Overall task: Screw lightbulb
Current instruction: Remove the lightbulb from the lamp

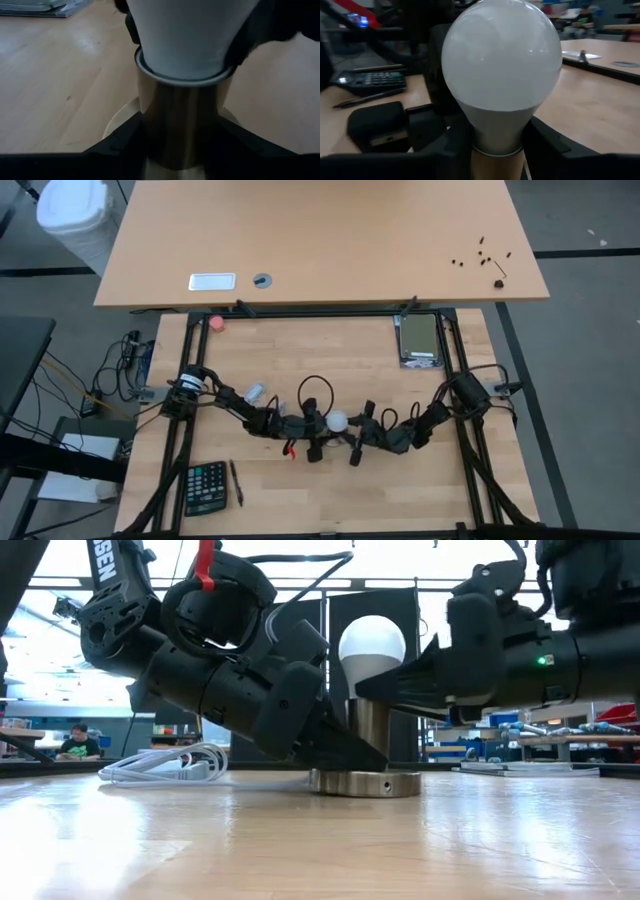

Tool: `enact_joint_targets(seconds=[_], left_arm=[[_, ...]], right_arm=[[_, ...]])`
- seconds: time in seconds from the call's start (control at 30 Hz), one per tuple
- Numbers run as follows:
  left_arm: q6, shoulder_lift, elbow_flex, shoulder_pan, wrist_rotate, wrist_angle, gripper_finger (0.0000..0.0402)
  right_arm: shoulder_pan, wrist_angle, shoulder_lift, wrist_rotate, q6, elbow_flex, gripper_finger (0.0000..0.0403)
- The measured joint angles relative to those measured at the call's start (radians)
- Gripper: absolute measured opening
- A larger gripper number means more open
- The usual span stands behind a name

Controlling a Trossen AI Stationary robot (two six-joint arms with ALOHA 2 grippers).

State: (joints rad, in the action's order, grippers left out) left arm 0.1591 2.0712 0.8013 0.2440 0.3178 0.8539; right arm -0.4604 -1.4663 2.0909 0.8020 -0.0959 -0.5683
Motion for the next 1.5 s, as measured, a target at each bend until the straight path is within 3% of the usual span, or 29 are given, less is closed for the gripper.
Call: enact_joint_targets(seconds=[0.17, 0.5, 0.6, 0.67, 0.8, 0.97, 1.03, 1.13, 1.37, 1.5], left_arm=[[-0.010, 0.000, -0.001, 0.000, -0.016, -0.001, 0.0196], [-0.022, -0.001, -0.001, 0.012, -0.037, -0.004, 0.0196], [-0.021, 0.000, 0.000, 0.011, -0.039, -0.003, 0.0196], [-0.021, 0.000, 0.001, 0.010, -0.035, -0.003, 0.0196], [-0.021, 0.000, 0.000, 0.008, -0.021, -0.001, 0.0196], [-0.026, 0.000, 0.000, 0.008, -0.018, -0.002, 0.0196], [-0.026, 0.000, 0.000, 0.008, -0.019, -0.002, 0.0196], [-0.026, 0.000, 0.000, 0.008, -0.020, -0.002, 0.0196], [-0.026, 0.000, -0.001, 0.007, -0.021, -0.002, 0.0196], [-0.024, 0.000, -0.001, 0.007, -0.023, -0.002, 0.0196]], right_arm=[[0.078, -0.055, -0.010, -0.260, 0.007, 0.067, 0.0148], [0.335, -0.075, -0.011, -1.051, 0.038, 0.072, 0.0150], [0.393, -0.074, -0.010, -1.196, 0.021, 0.069, 0.0152], [0.411, -0.074, -0.010, -1.214, -0.003, 0.069, 0.0156], [0.421, -0.075, -0.010, -1.191, -0.036, 0.069, 0.0181], [0.398, -0.077, -0.020, -1.164, -0.112, 0.070, 0.0243], [0.367, -0.069, -0.036, -1.099, -0.141, 0.078, 0.0266], [0.280, -0.027, -0.072, -0.880, -0.114, 0.094, 0.0283], [0.031, 0.042, -0.089, -0.217, -0.035, 0.037, 0.0284], [-0.030, 0.194, -0.089, 0.010, -0.021, -0.057, 0.0283]])
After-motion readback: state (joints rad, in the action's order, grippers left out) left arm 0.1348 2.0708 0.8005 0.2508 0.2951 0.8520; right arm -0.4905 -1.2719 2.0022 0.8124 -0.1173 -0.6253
